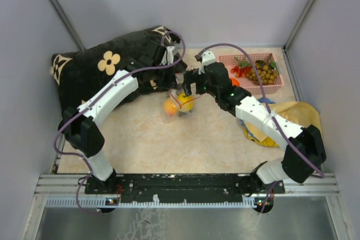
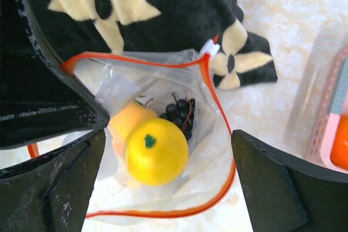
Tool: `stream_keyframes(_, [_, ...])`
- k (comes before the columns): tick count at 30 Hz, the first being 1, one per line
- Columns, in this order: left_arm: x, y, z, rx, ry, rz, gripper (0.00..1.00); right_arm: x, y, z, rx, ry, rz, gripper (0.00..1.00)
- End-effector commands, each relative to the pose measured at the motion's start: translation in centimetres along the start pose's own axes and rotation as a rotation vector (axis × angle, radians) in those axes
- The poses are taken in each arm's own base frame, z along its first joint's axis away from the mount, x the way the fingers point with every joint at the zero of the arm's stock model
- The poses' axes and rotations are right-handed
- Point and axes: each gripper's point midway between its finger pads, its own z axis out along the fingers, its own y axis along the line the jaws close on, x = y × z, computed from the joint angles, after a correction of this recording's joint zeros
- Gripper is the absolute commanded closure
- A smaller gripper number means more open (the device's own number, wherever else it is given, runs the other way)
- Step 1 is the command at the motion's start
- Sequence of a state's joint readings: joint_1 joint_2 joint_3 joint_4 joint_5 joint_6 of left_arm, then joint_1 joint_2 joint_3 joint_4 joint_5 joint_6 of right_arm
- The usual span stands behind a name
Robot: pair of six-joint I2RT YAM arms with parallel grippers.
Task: Place the food in the zip-top bag and seal the zipper
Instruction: Place the fake fruit in the zipper food storage bag.
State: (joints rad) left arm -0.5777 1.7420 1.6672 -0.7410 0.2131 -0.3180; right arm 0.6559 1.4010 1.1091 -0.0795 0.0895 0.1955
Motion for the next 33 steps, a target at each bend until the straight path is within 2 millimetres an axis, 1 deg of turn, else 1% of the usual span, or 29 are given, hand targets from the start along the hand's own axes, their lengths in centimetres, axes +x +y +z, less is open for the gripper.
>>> stream_keyframes(1, [0.1,0.2,0.2,-0.002,0.008,-0.004,1.00,-0.8,-1.8,-2.3,0.085,0.076,0.024,0.01])
stream_keyframes(3, [0.1,0.1,0.1,0.001,0.009,-0.004,1.00,-0.7,-1.5,-2.8,0.071,0.104,0.026,0.02])
stream_keyframes(6, [0.2,0.2,0.0,-0.001,0.010,-0.005,1.00,0.2,-1.4,-3.3,0.073,0.140,0.058,0.05])
stream_keyframes(9, [0.2,0.2,0.0,-0.003,0.011,-0.007,1.00,1.6,-2.0,-3.5,0.126,0.199,0.102,0.14])
stream_keyframes(11, [0.3,0.3,0.0,-0.007,0.014,-0.011,1.00,2.5,-2.0,-3.7,0.137,0.234,0.141,0.20])
stream_keyframes(13, [0.4,0.3,0.1,-0.011,0.018,-0.018,1.00,3.0,-1.1,-4.0,0.099,0.260,0.186,0.24])
stream_keyframes(16, [0.5,0.3,0.2,-0.010,0.024,-0.030,1.00,3.5,0.4,-4.4,0.047,0.280,0.262,0.26])
stream_keyframes(20, [0.6,0.1,0.3,0.002,0.028,-0.035,1.00,4.8,1.2,-3.8,0.034,0.303,0.348,0.37])
stream_keyframes(22, [0.6,0.1,0.3,0.000,0.029,-0.035,1.00,4.9,1.6,-3.6,0.027,0.308,0.379,0.43])
stream_keyframes(24, [0.7,0.2,0.2,-0.004,0.030,-0.035,1.00,4.4,2.2,-3.6,0.005,0.307,0.392,0.50])
stream_keyframes(25, [0.7,0.3,0.2,-0.007,0.032,-0.035,1.00,4.0,2.4,-3.7,-0.004,0.305,0.394,0.58])
stream_keyframes(26, [0.8,0.3,0.1,-0.009,0.034,-0.035,1.00,3.4,2.6,-3.8,-0.013,0.300,0.392,0.68])
stream_keyframes(28, [0.6,0.2,0.1,-0.007,0.030,-0.035,1.00,2.0,2.9,-4.1,-0.026,0.294,0.385,0.94])
stream_keyframes(29, [1.1,0.3,-0.1,-0.013,0.050,-0.039,1.00,1.2,3.1,-4.3,-0.031,0.292,0.381,1.00])
stream_keyframes(30, [1.2,0.3,-0.3,-0.016,0.060,-0.040,1.00,0.3,3.3,-4.4,-0.039,0.284,0.379,1.00])
stream_keyframes(31, [1.2,0.3,-0.5,-0.019,0.067,-0.041,1.00,-1.2,3.6,-4.7,-0.052,0.263,0.377,1.00])
stream_keyframes(33, [1.3,0.3,-0.9,-0.031,0.088,-0.037,1.00,-3.1,3.7,-4.9,-0.055,0.242,0.380,1.00])
